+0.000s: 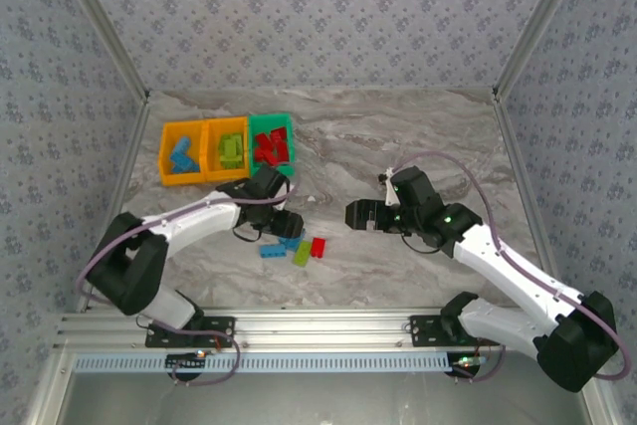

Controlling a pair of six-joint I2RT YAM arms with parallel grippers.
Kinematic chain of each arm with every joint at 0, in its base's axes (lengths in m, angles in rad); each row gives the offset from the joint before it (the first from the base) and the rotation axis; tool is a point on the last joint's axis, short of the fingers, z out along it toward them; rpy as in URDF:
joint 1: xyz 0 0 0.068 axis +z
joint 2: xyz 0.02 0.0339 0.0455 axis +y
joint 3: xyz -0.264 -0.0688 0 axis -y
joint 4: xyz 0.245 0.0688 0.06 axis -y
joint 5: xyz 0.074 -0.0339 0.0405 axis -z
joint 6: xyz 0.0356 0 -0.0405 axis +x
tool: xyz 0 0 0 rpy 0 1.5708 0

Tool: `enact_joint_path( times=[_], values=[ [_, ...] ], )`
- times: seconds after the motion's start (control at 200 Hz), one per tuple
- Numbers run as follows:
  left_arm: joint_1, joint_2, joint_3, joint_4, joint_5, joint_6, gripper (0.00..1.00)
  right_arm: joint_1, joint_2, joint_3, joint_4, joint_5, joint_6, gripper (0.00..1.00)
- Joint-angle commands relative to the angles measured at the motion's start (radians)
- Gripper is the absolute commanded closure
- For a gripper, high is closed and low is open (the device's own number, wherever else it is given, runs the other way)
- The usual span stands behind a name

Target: Sort the legos into containers by color

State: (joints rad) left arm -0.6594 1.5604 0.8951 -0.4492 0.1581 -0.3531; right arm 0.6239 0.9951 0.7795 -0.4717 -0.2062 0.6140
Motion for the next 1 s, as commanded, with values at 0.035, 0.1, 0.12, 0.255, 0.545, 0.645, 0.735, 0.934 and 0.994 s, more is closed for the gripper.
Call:
enact_joint_path(
  times=[0.035,0.1,0.12,0.255,0.545,0.645,0.735,0.934,0.994],
  values=[
    [0.002,0.03,0.044,0.023,-0.043,-0.015,0.44,-0.004,-0.039,-0.018,-0.029,0.022,0.008,0.0],
    [0.004,0.032,0.036,0.034,-0.064,-0.024,0.47,-0.004,-0.04,-0.02,-0.026,0.018,0.007,0.0],
    [0.005,0.032,0.033,0.035,-0.072,-0.026,0.48,-0.004,-0.04,-0.022,-0.024,0.017,0.007,0.0],
    [0.013,0.029,0.012,0.034,-0.131,-0.031,0.61,-0.006,-0.032,-0.022,-0.015,0.014,0.008,0.0],
    [0.024,0.039,-0.019,0.061,-0.114,-0.027,0.65,-0.006,-0.012,-0.016,-0.006,0.002,0.035,0.0],
    [0.023,0.063,-0.014,0.065,-0.098,-0.028,0.62,-0.005,-0.014,-0.017,-0.006,0.004,0.037,0.0],
    [0.022,0.083,-0.016,0.074,-0.088,-0.031,0.66,-0.005,-0.016,-0.016,-0.005,0.004,0.041,0.0],
    [0.03,0.015,-0.021,0.089,-0.11,-0.039,0.82,0.002,0.005,-0.011,0.014,-0.079,0.024,0.0],
    [0.048,-0.036,-0.016,0.082,-0.135,-0.032,0.83,0.016,0.028,-0.002,0.019,-0.115,-0.002,0.0]
  ],
)
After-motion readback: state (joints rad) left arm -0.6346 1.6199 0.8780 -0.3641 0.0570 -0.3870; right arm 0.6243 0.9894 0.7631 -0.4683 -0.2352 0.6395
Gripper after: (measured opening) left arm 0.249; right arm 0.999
